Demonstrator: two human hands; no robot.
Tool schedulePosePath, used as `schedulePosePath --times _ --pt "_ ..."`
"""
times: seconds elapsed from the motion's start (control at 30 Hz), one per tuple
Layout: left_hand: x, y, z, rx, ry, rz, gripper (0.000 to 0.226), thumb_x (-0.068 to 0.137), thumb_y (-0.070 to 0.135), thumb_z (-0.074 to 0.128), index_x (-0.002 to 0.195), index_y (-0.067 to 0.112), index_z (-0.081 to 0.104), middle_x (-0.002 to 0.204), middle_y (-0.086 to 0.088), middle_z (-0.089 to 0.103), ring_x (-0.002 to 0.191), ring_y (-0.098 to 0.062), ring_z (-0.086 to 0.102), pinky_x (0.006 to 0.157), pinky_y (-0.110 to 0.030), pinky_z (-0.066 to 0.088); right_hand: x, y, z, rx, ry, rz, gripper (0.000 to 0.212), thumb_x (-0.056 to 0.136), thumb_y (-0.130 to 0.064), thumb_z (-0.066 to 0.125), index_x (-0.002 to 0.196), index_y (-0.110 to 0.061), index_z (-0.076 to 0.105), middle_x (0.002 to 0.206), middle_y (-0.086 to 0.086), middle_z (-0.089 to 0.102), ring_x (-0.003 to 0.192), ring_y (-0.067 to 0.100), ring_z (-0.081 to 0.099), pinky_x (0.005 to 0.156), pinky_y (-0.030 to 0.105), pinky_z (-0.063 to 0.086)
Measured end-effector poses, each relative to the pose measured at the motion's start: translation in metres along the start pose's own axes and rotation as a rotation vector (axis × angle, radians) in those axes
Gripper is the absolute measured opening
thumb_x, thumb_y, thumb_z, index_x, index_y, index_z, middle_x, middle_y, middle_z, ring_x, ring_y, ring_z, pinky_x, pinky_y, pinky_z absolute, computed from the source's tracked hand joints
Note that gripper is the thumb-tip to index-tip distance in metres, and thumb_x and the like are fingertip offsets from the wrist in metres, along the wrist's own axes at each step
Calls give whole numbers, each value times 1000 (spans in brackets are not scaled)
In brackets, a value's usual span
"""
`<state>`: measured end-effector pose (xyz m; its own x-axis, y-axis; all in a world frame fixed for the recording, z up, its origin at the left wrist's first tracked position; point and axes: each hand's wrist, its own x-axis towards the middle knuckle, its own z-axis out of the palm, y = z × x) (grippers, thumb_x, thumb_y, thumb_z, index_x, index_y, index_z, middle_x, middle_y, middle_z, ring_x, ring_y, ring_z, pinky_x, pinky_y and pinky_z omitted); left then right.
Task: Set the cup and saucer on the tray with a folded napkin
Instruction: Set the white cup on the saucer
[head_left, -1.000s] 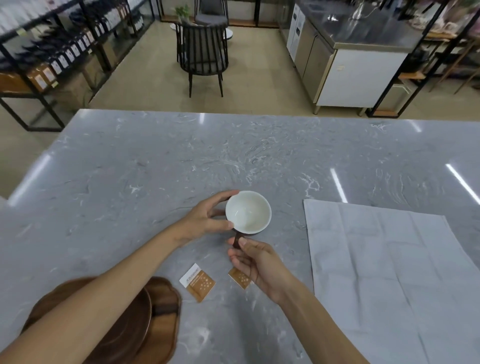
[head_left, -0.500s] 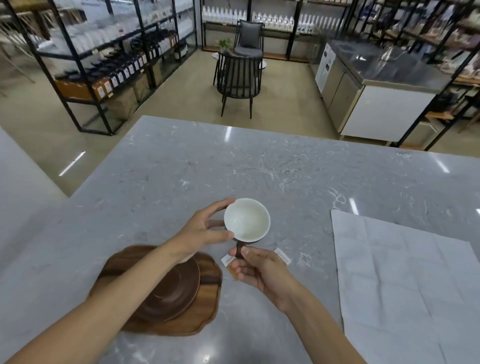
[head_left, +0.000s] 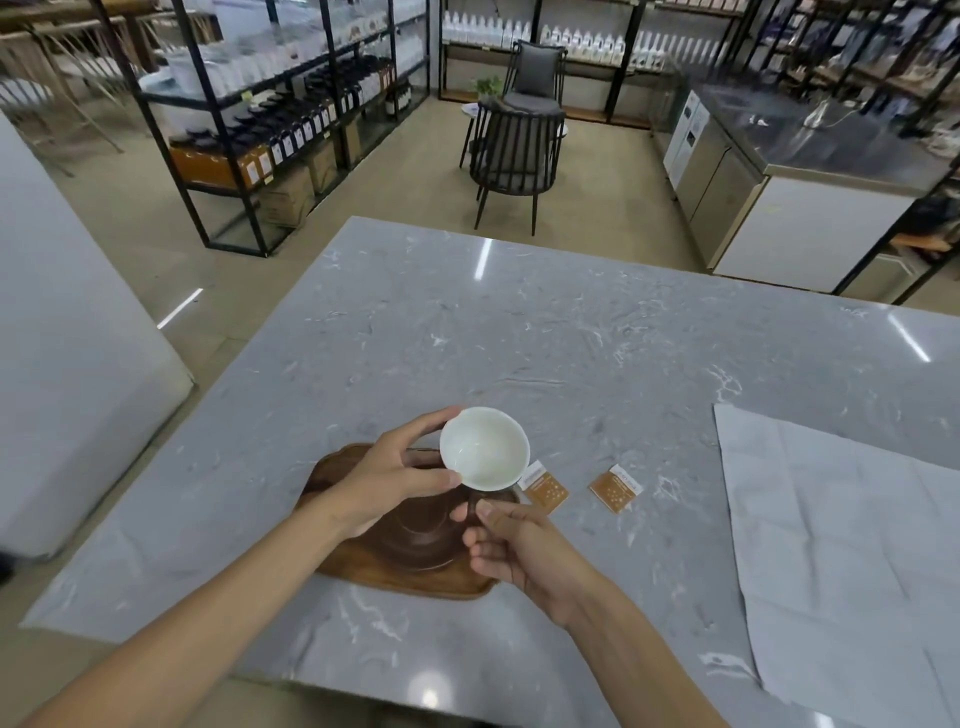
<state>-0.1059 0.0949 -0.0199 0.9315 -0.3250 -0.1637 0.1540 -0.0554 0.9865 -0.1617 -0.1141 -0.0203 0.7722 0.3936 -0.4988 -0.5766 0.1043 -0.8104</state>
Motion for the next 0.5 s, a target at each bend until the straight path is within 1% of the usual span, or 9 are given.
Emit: schedulePosePath --times 0.1,0.2,0.27,0.37,0.43,0.5 --pt "-3 -4 -3 7 28 -25 74 78 13 86 136 48 56 138 17 60 120 -11 64 89 -22 57 1 3 2 14 -14 8 30 107 -30 53 105 -15 79 80 0 69 67 6 63 69 20 60" --pt "-15 -11 -15 3 14 -43 76 75 18 87 136 48 55 141 17 58 121 -11 64 89 -24 58 0 13 20 -9 13 3 31 107 -29 52 105 -14 79 79 0 68 67 6 63 70 21 59" --pt "-21 -16 -21 10 14 -47 77 74 19 87 138 47 54 144 15 57 123 -14 63 93 -28 57 0 19 28 -15 26 7 32 108 -29 51 105 -14 79 79 -1 68 67 6 62 70 21 59" --pt "-28 -22 -27 28 23 -43 79 73 19 87 141 43 53 146 13 55 124 -17 63 105 -37 52 1 25 38 -40 56 18 33 108 -29 51 103 -16 81 78 -2 68 67 5 61 68 20 58" --pt "-32 -26 -31 23 21 -39 81 72 19 86 143 39 52 147 12 55 124 -18 64 107 -39 50 2 28 43 -77 70 24 33 108 -31 51 102 -19 81 78 -4 68 67 4 61 66 18 56" --pt "-35 -29 -36 27 13 -38 82 72 18 85 145 37 51 146 12 56 123 -15 64 108 -37 50 3 31 47 -102 78 28 33 108 -31 50 104 -19 80 78 -5 68 67 3 61 66 18 55"
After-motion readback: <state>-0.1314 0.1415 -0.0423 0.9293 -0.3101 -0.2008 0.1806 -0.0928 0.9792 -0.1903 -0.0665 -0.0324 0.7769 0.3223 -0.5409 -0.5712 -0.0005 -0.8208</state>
